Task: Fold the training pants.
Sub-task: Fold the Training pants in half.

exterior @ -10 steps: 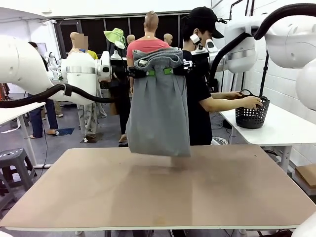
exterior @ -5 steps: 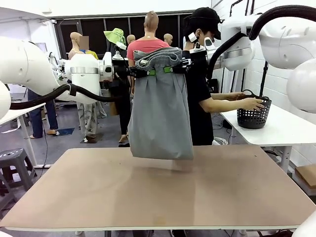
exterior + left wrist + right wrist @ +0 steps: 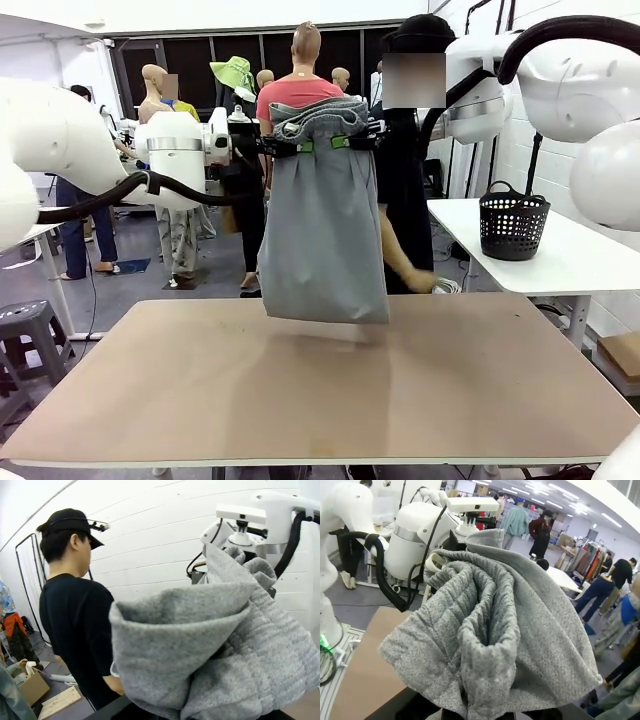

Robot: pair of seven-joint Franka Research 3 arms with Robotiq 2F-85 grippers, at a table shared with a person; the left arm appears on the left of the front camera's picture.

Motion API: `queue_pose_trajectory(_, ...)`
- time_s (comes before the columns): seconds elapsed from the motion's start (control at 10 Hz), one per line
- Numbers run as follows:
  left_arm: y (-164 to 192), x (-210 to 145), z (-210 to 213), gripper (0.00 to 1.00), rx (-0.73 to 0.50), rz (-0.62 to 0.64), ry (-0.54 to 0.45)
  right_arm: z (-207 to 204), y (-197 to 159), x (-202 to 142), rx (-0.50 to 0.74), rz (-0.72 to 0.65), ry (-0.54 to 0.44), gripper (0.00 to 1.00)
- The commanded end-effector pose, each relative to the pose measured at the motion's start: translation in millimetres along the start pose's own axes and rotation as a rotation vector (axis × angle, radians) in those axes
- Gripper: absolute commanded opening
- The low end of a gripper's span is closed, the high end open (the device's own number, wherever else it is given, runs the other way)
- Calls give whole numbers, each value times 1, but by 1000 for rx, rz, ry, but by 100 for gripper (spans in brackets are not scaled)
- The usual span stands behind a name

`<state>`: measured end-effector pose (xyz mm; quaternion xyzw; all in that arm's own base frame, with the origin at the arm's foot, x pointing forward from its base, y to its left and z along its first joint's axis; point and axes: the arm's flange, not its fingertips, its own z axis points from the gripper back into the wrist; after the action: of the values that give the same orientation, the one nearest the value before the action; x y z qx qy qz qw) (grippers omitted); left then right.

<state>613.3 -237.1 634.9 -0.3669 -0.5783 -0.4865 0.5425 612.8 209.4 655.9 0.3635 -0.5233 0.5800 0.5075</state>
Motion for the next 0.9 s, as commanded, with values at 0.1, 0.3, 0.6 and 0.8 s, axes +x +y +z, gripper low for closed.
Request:
queue_pose_trajectory(0.1,41,-2,-8,0,109,-70,-19,-18,-33,-8,2,66,19,0)
queue_pose_trajectory(0.3,44,-28,-6,0,128,-23,-18,-21,-40,-33,21,75,29,0)
queue_pose_trajectory(0.6,37,-54,10,0,101,39,-18,-32,-41,-73,92,13,37,0)
queue_pose_trajectory(0.8,21,-67,26,0,66,111,-24,-28,-26,-88,133,-53,30,0)
